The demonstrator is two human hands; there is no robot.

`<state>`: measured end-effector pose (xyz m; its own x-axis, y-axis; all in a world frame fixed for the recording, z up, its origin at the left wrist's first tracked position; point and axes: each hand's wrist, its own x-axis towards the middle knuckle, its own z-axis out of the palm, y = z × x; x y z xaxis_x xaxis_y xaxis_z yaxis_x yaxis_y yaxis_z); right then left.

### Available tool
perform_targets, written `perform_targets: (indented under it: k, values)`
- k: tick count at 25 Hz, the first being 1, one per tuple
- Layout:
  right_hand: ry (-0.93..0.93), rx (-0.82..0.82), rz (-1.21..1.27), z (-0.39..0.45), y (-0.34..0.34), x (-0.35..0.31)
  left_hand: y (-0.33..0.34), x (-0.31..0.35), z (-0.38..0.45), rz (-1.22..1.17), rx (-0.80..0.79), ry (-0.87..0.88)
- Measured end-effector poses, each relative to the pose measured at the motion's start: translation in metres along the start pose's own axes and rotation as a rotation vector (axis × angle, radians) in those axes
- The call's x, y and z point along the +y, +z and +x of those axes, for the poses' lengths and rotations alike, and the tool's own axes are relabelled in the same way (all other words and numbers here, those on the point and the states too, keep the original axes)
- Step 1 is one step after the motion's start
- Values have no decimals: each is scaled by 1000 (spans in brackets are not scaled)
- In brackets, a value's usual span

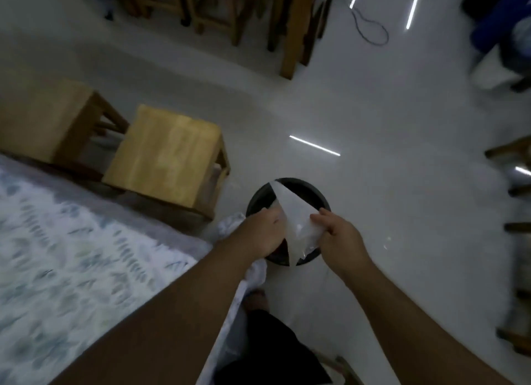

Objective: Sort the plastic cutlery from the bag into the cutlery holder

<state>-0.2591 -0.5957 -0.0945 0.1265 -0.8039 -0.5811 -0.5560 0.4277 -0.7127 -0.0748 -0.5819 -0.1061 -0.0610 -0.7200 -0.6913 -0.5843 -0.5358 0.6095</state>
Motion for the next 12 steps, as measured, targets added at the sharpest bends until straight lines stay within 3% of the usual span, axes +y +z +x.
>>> perform_targets:
  k: [4, 8, 10, 12]
  values:
    - [113, -26, -203, 106, 48, 69, 24, -26, 95, 147, -91, -74]
    - [178, -269, -531, 171, 94, 105, 35, -62, 152, 419, -298, -276]
    - [116, -318, -659, 164, 95, 86, 29, -66, 148, 484, -272, -271]
    - [55, -247, -725, 151, 89, 58, 16, -61, 127, 514, -162, -229]
